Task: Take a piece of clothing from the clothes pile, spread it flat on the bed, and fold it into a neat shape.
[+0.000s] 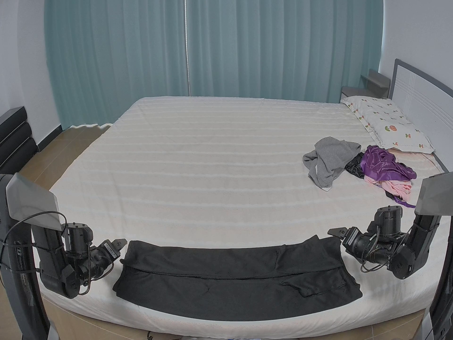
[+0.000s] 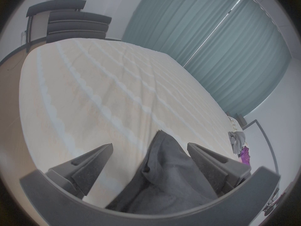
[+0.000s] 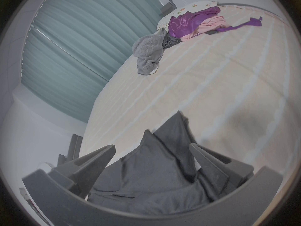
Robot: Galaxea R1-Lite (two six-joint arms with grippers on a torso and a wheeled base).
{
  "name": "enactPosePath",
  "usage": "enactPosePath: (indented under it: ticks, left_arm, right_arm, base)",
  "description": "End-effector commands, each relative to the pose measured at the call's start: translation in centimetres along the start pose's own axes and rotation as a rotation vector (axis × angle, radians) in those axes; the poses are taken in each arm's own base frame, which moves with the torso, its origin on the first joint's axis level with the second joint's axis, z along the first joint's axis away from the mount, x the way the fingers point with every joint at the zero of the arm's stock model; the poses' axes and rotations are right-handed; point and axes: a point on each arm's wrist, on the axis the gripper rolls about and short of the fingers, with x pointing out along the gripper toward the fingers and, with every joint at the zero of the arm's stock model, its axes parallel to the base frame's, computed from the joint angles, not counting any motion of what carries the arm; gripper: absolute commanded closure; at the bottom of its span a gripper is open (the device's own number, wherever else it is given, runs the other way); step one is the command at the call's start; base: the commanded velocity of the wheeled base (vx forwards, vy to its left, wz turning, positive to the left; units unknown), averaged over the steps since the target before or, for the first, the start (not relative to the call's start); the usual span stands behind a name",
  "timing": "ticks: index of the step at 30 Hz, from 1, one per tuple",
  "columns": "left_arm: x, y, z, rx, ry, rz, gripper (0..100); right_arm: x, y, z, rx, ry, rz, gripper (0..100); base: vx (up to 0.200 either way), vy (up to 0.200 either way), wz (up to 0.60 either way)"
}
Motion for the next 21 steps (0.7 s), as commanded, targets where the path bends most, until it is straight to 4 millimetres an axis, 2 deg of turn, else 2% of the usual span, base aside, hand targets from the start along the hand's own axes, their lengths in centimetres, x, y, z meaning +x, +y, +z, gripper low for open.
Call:
enactPosePath:
  ticks: [1, 9, 13, 17, 21]
  left_arm:
    - [-1.8, -0.7, -0.8, -0.02, 0.034, -0.018, 0]
    - [-2.4, -0.1, -2.1, -0.032, 0.096, 0.005, 0]
    - [-2.3, 0.2, -2.7, -0.021, 0.134, 0.013, 0]
    - [-0.6, 0.8, -3.4, 0.006, 0.13, 0.03, 0]
    - [0.2, 0.9, -3.6, 0.057, 0.097, 0.001, 0]
  right_arm:
    - [-1.7, 0.2, -0.8, 0.052, 0.002, 0.032, 0]
    - [-1.4, -1.2, -1.3, 0.097, 0.03, 0.028, 0]
    - [-1.4, -1.8, -1.0, 0.116, 0.033, 0.02, 0]
    - [-1.5, -2.3, -0.8, 0.129, 0.036, 0.014, 0]
    - [-1.2, -2.3, -1.1, 0.126, 0.048, 0.009, 0]
  base:
    - [-0.2, 0.0, 0.0]
    - [-0.2, 0.0, 0.0]
    - [0.0, 0.0, 0.0]
    - [0.0, 0.0, 0.0]
    - [0.0, 0.0, 0.0]
